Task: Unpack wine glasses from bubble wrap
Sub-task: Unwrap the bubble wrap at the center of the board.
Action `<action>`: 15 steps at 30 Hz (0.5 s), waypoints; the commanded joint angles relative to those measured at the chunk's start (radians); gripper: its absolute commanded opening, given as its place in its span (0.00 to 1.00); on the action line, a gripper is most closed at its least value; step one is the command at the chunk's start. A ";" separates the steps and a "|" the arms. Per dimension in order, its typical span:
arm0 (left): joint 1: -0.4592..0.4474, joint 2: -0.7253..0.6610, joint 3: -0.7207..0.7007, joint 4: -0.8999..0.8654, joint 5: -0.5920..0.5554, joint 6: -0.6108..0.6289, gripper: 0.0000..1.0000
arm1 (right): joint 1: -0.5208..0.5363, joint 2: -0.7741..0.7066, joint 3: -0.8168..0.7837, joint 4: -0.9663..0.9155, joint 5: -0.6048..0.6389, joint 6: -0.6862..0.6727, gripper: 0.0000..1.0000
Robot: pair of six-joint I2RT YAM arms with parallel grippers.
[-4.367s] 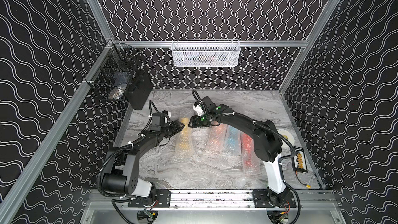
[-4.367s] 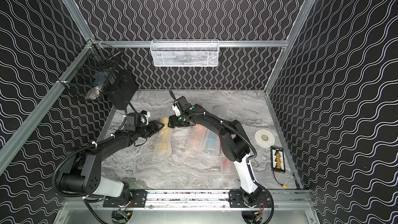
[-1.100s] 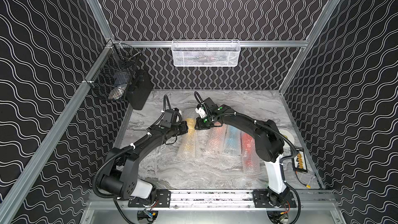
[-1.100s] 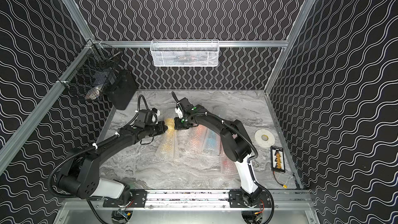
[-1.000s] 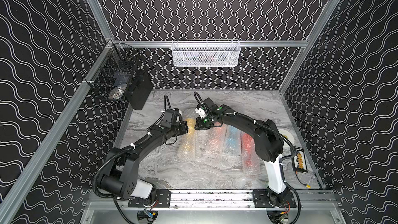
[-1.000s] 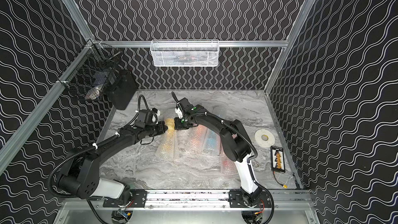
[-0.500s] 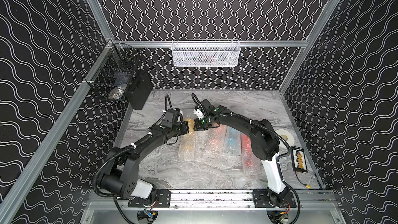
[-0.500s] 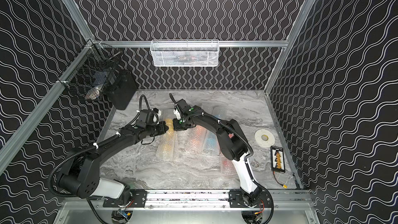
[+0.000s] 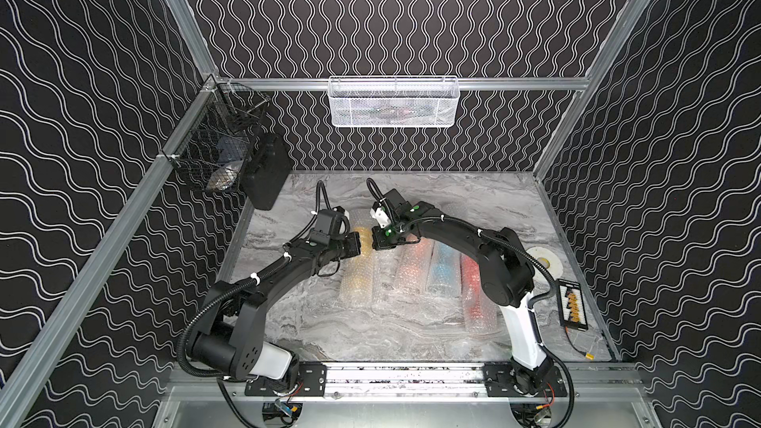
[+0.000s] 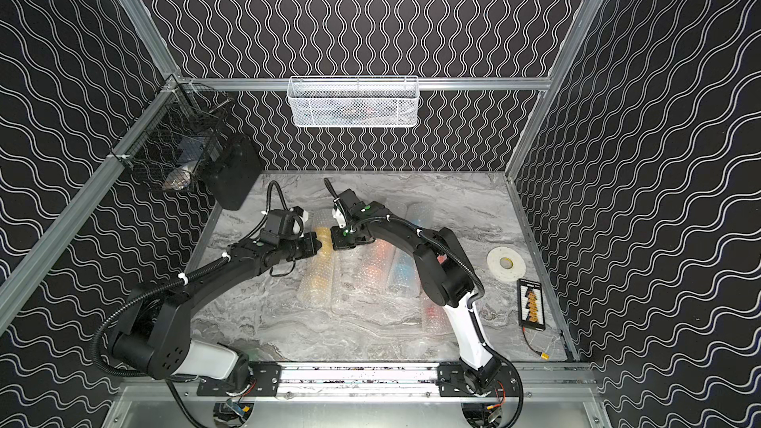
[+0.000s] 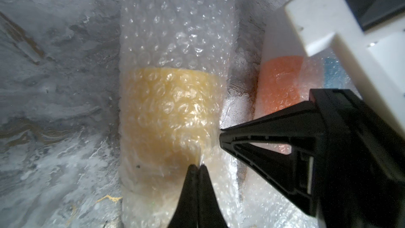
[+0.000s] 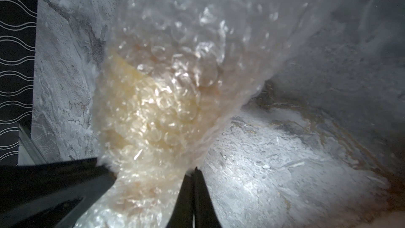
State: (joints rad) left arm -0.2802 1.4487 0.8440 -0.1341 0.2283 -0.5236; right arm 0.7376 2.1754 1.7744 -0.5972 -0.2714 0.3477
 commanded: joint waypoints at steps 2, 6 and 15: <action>0.001 -0.013 -0.005 -0.032 -0.042 0.027 0.01 | -0.009 -0.007 -0.011 -0.006 0.019 0.005 0.00; 0.002 -0.013 -0.008 -0.032 -0.046 0.029 0.01 | -0.013 -0.011 -0.019 -0.004 0.015 0.007 0.00; 0.002 -0.018 -0.008 -0.042 -0.059 0.037 0.01 | -0.017 -0.017 -0.030 -0.001 0.014 0.007 0.00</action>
State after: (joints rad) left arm -0.2802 1.4422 0.8375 -0.1505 0.2028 -0.5045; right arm 0.7235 2.1658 1.7470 -0.5907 -0.2859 0.3515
